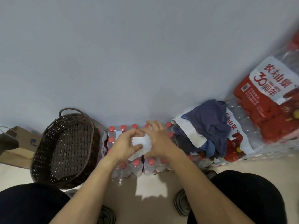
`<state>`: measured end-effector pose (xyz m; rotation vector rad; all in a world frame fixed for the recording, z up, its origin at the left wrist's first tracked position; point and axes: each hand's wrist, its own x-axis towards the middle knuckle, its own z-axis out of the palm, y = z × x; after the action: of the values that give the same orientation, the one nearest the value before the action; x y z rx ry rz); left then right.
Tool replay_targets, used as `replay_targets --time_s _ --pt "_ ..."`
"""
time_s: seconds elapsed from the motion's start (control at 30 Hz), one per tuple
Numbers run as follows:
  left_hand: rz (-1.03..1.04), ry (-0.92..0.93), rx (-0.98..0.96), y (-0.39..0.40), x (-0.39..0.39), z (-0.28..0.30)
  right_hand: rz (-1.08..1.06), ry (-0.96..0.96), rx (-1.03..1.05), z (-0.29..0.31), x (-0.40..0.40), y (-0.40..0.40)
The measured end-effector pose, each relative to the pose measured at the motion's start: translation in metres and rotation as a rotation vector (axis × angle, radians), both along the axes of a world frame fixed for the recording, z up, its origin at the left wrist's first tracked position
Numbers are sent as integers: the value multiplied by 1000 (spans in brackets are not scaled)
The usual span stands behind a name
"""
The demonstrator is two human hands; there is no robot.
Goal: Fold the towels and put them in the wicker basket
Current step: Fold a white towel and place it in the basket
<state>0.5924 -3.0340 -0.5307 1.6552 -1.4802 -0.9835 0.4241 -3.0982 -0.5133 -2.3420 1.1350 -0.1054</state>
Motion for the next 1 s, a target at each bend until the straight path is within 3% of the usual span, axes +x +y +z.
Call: replay_targets --time_s 0.07,0.13,0.2,0.3,0.4,0.47,0.57,0.63,0.73,0.87,0.93,1.0 --pt "-79 23 32 -1 3 8 25 180 -23 -3 -10 -1" --pt "-124 79 61 1 6 11 -24 169 122 -4 -23 -2" --pt "-97 199 73 3 4 11 -146 18 384 0 -39 -4" --pt "190 464 131 5 -7 0 -258 -295 732 4 -57 -4" --pt "302 927 490 14 -16 -25 -498 -571 916 -6 -61 0" --pt "262 998 668 23 -27 -38 -694 -691 972 -20 -62 0" --pt "311 908 648 26 -48 -48 -831 -798 975 -39 -65 1" --pt "379 800 535 23 -60 -53 -817 -760 879 -49 -70 0" --pt "433 412 370 14 -67 -64 -751 -655 706 -62 -72 -4" --pt "411 267 387 2 -73 -82 -883 -679 410 -76 -70 -2" --pt "338 172 448 2 -72 -92 -987 -525 374 -84 -73 3" --pt "275 47 441 8 -69 -101 -994 -215 343 -93 -80 11"
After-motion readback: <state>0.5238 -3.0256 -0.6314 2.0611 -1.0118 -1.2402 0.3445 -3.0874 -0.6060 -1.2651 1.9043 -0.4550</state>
